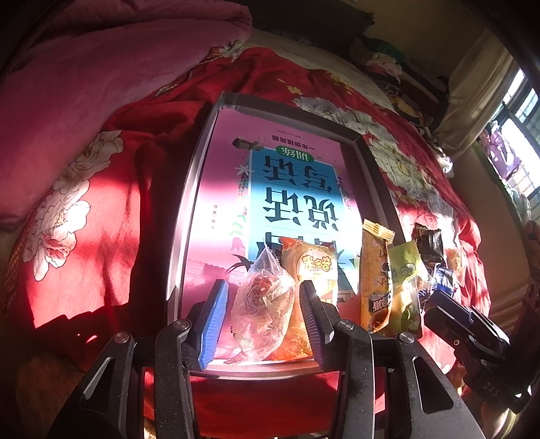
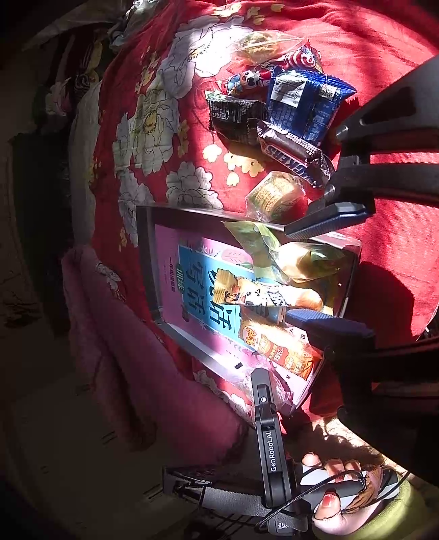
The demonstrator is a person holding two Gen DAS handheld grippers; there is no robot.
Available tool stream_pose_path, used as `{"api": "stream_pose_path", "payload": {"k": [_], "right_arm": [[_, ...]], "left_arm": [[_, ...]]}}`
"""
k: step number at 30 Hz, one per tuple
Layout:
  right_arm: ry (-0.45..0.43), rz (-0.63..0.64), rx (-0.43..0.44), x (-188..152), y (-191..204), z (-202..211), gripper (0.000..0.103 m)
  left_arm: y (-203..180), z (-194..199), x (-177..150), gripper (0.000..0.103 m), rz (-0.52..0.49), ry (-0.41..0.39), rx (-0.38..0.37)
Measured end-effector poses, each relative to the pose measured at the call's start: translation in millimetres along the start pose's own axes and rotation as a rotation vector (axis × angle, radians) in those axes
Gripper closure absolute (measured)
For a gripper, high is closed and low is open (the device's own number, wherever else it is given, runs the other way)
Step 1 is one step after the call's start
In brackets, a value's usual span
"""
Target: Organize snacks
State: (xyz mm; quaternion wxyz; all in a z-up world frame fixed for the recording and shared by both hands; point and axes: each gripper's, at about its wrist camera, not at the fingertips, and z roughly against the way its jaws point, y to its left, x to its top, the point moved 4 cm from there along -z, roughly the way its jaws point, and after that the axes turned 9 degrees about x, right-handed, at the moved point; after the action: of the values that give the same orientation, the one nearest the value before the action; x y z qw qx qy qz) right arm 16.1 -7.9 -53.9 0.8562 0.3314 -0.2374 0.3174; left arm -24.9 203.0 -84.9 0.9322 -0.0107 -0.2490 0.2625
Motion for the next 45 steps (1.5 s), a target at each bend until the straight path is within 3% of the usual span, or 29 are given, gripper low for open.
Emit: {"api": "stream_pose_path", "payload": {"k": [7, 21, 27, 45], "right_arm": [[-0.010, -0.005, -0.012, 0, -4, 5, 0.056], [-0.033, -0.009, -0.041, -1, -14, 16, 0.055], [-0.061, 0.002, -0.051, 1, -14, 25, 0.048], [-0.131, 0.017, -0.098, 3, -22, 57, 0.046]], "left_arm": [[1, 4, 2, 0.053, 0.005, -0.014, -0.002], [-4, 19, 8, 0.036, -0.003, -0.070, 0.008], [-10, 27, 9, 0.030, -0.019, -0.086, -0.006], [-25, 47, 10, 0.028, -0.037, -0.115, -0.039]]}}
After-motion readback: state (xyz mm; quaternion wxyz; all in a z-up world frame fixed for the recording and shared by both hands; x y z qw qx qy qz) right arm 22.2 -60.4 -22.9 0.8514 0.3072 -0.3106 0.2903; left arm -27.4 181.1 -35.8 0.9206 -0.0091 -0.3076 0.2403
